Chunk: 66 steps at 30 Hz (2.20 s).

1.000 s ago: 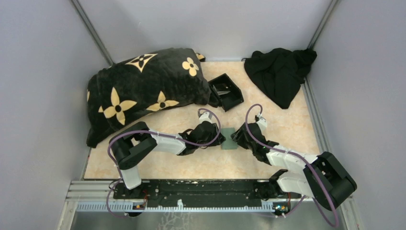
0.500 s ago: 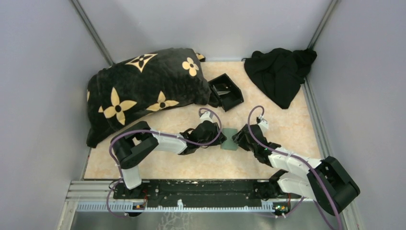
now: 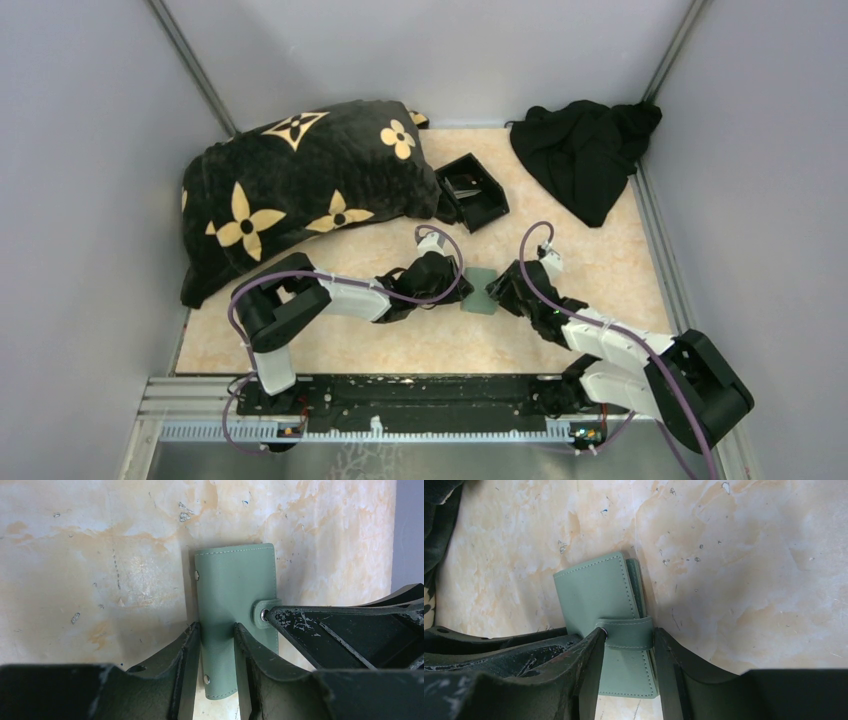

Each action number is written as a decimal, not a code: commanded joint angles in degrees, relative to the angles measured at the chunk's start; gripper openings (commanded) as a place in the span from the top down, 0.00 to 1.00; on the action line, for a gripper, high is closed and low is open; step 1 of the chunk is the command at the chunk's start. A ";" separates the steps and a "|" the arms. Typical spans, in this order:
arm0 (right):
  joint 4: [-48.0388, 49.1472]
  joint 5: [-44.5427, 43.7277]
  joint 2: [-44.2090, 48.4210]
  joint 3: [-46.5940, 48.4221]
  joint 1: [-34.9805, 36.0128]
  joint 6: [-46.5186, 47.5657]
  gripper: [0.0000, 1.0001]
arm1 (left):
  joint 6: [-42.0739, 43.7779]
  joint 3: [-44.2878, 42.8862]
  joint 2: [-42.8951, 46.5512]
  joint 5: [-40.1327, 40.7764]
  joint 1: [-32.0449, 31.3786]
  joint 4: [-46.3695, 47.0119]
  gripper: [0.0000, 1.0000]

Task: Put the credit cards into the card holder
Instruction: Close the card holder at the center of the board.

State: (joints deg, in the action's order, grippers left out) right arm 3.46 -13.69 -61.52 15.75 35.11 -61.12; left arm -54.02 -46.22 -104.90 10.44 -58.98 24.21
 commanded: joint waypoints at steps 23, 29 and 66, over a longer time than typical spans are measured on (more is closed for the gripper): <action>-6.35 -1.66 -6.03 -1.47 0.22 0.76 0.60 | 0.57 1.66 -3.78 -1.57 -0.08 -9.09 0.61; -7.92 -1.93 -7.04 -1.73 0.22 1.07 0.60 | 0.25 1.81 -3.75 -1.75 -0.08 -9.18 0.61; -7.05 -6.54 -12.96 -5.80 9.18 -5.60 0.62 | -1.98 -2.50 -7.85 -4.58 -0.08 -14.93 0.68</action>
State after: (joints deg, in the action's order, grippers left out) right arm 9.87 -27.18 -67.53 14.98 42.02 -65.95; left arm -55.83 -49.58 -106.48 9.87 -58.19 20.21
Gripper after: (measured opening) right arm 0.384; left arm 0.324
